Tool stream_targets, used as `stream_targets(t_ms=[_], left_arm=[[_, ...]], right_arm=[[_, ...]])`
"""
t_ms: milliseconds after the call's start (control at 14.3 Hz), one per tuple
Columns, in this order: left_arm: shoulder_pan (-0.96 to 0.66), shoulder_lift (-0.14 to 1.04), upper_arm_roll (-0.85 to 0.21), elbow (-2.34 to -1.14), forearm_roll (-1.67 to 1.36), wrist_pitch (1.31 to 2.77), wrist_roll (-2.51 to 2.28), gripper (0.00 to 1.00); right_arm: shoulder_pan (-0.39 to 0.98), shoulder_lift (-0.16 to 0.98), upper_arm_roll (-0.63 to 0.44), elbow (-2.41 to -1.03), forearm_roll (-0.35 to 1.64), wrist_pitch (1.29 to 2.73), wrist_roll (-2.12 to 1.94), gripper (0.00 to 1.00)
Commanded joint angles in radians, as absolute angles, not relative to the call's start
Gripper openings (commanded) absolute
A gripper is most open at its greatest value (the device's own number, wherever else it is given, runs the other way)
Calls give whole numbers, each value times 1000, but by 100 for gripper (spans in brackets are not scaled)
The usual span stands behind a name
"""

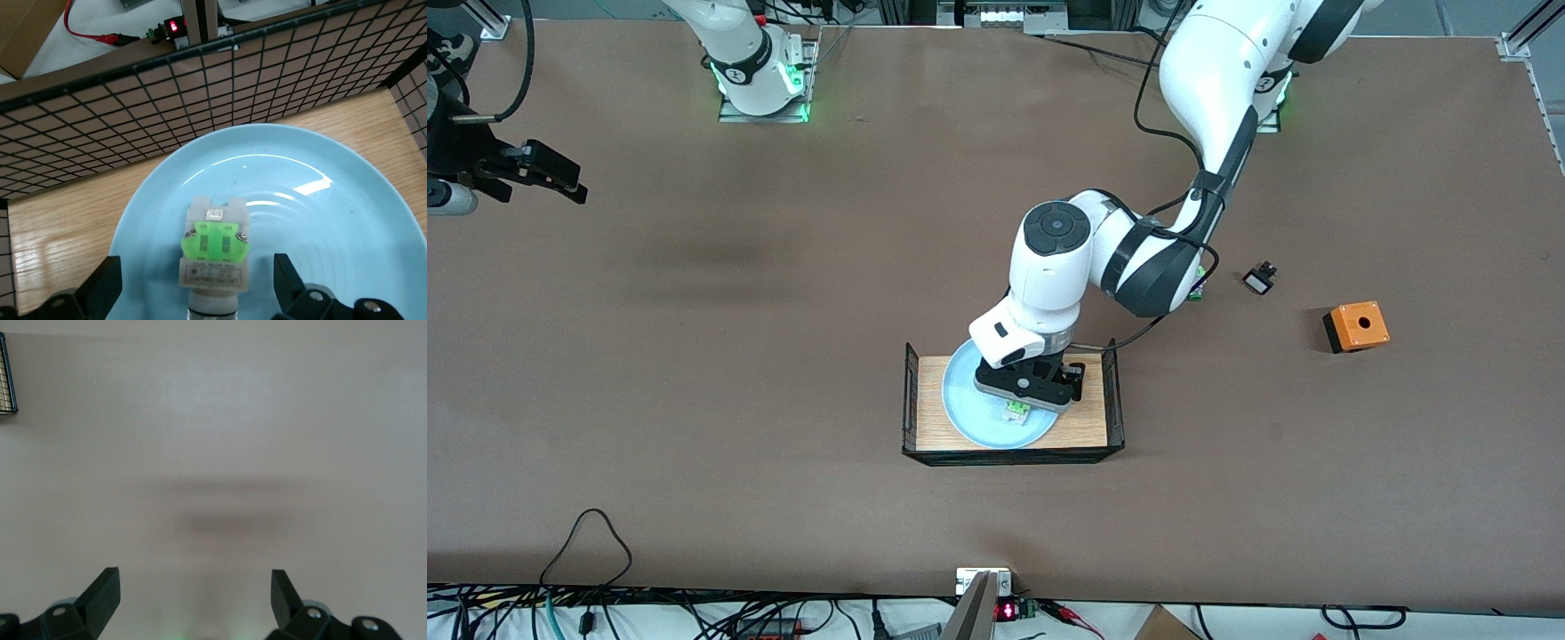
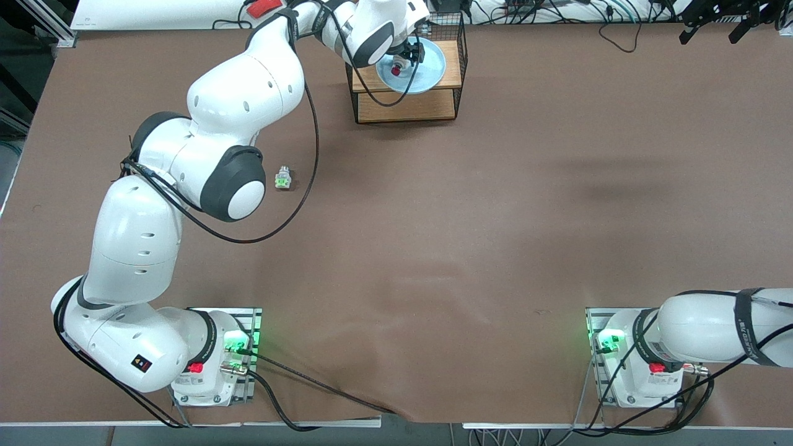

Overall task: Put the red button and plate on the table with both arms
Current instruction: 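Close the left gripper on the green button and lift it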

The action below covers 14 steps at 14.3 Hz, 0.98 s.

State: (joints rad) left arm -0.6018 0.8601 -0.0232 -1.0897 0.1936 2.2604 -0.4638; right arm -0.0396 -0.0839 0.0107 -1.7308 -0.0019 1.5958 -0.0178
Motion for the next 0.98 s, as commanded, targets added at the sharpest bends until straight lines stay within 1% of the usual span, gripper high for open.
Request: stream_targets(t_ms=[0,70,139,209,348,418,627,697,906], left_arm=[[-620,877,-8,-1052,221,2260,-489,92],[-620,877,-9,-1052,221,2267,-489,83],[-620,877,-9,-1052,221,2267,-489,72],[-620,877,-9,-1052,221,2267,-489,67],[-621,882,-11,-1054,219,2276,-492,65],[-626,885,-11,-1055,221,2279,-492,55],[-623,877,-11,-1054,212,2279,-492,34],[-623,873,-12,-1054,210,2278,-494,29],[-617,825,-15,-1054,207,2241,-495,28]], right_arm=[[-48,-74,12,-1710,-6,1578,-29,100],[-48,-74,12,-1710,-6,1578,-29,100],[-48,-74,12,-1710,-6,1578,-29,100],[-48,-74,12,-1710,-6,1578,-29,100],[-48,-72,12,-1710,-6,1580,-29,100],[-48,-72,12,-1710,-6,1582,-29,100],[-49,-72,12,-1710,-6,1578,-29,100],[-51,-72,12,-1710,-6,1580,-29,100],[-54,-72,12,-1710,-6,1586,-29,100]])
